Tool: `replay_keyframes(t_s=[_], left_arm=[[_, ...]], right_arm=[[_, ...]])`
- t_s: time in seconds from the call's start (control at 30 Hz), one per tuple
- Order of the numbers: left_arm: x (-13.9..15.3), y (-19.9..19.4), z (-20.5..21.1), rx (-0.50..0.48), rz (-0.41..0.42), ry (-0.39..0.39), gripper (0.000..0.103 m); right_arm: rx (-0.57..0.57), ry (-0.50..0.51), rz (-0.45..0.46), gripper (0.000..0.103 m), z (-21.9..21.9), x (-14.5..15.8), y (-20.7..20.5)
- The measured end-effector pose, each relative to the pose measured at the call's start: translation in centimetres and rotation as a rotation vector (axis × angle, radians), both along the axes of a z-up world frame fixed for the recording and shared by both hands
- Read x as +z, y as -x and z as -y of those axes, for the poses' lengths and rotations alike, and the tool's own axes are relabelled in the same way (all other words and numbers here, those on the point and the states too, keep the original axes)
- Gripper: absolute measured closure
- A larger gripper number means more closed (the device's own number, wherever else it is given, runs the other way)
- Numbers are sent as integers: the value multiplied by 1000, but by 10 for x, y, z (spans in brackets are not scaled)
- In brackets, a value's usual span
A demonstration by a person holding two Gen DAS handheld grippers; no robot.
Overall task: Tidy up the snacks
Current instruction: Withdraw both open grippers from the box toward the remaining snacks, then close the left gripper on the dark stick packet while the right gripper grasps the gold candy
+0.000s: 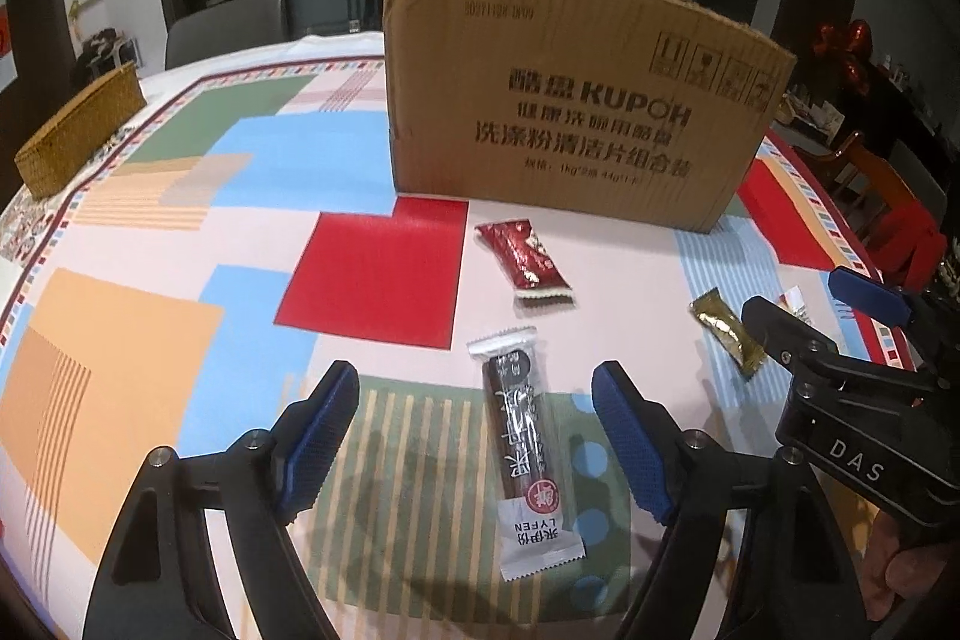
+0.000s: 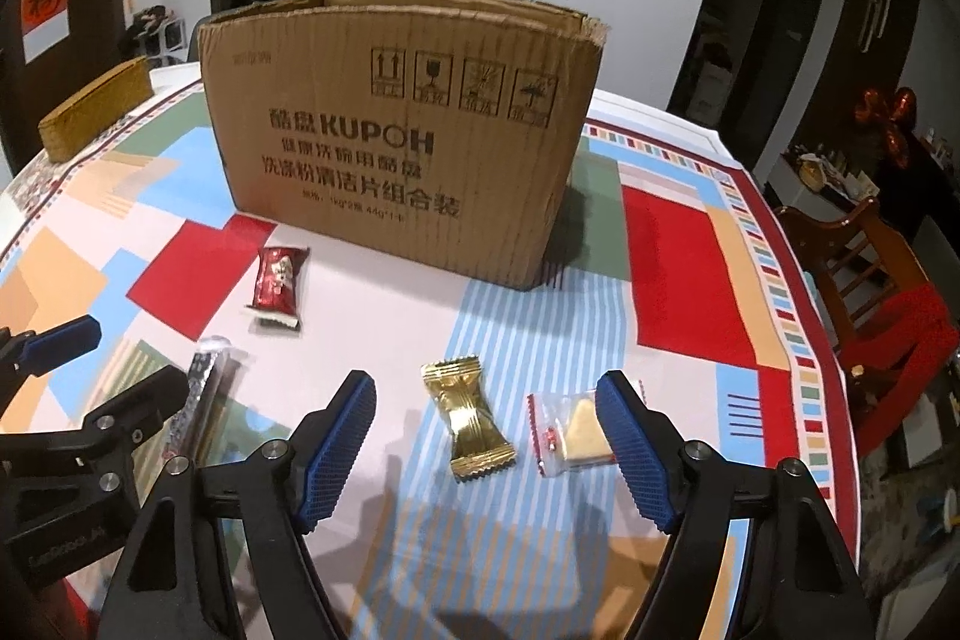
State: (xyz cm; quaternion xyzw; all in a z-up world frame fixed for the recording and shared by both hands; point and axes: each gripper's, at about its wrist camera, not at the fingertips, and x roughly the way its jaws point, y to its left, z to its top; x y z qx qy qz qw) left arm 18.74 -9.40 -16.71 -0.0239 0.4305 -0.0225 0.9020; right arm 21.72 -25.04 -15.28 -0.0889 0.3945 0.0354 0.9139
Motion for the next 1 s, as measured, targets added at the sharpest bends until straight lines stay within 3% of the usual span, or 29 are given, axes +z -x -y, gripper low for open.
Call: replay_keyframes(t_s=[0.77, 1.0], left_arm=[[-30, -6, 4, -2, -60, 8, 37], [-34, -8, 7, -15, -67, 4, 48]], right_arm=[[45, -16, -83, 47, -3, -39, -16], [45, -32, -98, 53, -2, -44, -21]])
